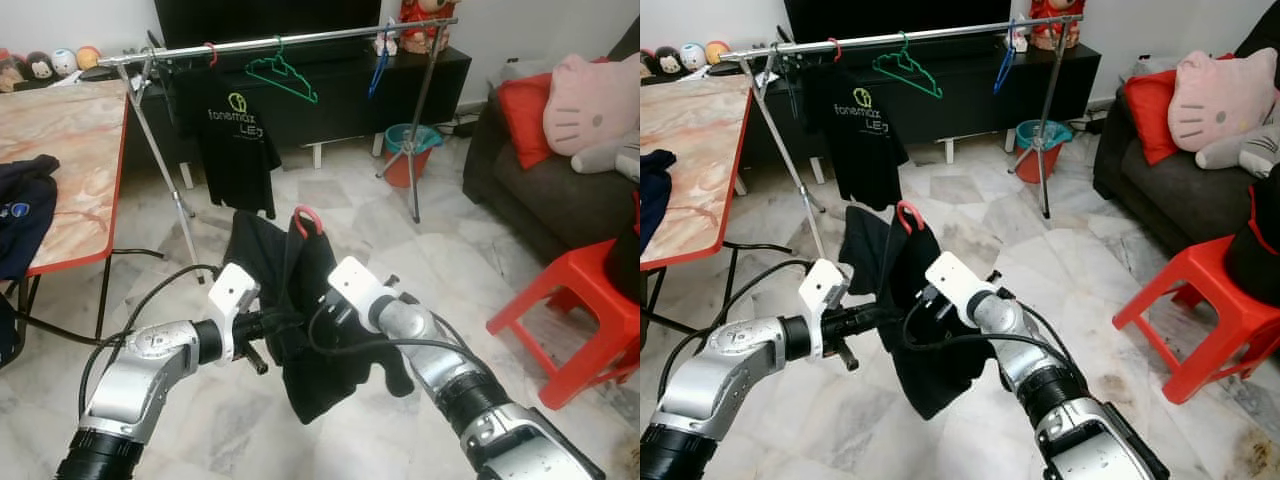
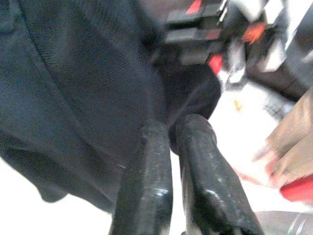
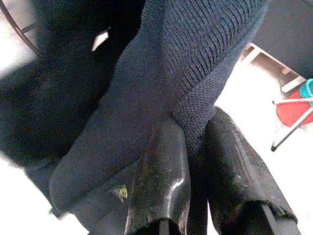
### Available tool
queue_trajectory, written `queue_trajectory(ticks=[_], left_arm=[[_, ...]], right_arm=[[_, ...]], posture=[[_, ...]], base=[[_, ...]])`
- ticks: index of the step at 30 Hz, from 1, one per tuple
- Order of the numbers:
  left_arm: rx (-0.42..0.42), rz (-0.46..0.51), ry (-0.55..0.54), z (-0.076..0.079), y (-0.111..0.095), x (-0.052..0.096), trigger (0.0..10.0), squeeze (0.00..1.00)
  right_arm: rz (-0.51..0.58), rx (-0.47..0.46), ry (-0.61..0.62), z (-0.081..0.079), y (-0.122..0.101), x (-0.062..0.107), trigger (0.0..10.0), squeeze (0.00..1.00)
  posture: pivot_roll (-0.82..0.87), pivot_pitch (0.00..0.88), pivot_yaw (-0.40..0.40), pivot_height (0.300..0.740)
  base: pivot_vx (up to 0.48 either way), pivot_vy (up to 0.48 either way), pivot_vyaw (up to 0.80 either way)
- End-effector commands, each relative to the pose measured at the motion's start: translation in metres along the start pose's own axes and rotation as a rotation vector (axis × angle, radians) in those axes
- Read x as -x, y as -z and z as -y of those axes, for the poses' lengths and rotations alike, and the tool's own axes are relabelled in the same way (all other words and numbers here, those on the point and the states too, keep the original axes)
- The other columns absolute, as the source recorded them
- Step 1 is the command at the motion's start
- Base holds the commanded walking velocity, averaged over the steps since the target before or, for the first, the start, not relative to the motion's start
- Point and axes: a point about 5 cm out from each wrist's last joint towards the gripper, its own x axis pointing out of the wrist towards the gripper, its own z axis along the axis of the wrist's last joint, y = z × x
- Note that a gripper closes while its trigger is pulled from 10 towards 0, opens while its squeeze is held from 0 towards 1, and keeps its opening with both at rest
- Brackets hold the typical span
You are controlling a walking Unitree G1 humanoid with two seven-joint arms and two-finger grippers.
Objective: Hang hanger
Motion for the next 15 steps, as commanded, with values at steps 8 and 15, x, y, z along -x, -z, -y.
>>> queue_trajectory(ticks=[8,15], left_arm=[[-0.047,-0.054,-0.013,-0.003,0.005,0.003,10.0,1.0],[-0.037,0.055,-0.1,-0.018,-0.01,0.013,10.0,1.0]], right_arm=[[0.14,-0.016,0.028,0.016,-0.032,0.0,0.0,0.0],[0.179,0.062,-0.025,0.032,-0.023,0.011,0.0,0.0]], posture=[[0.09,0.0,0.001,0.74],[0.09,0.0,-0.002,0.74]], base=[[0.0,0.0,0.0],[0.0,0.0,0.0]])
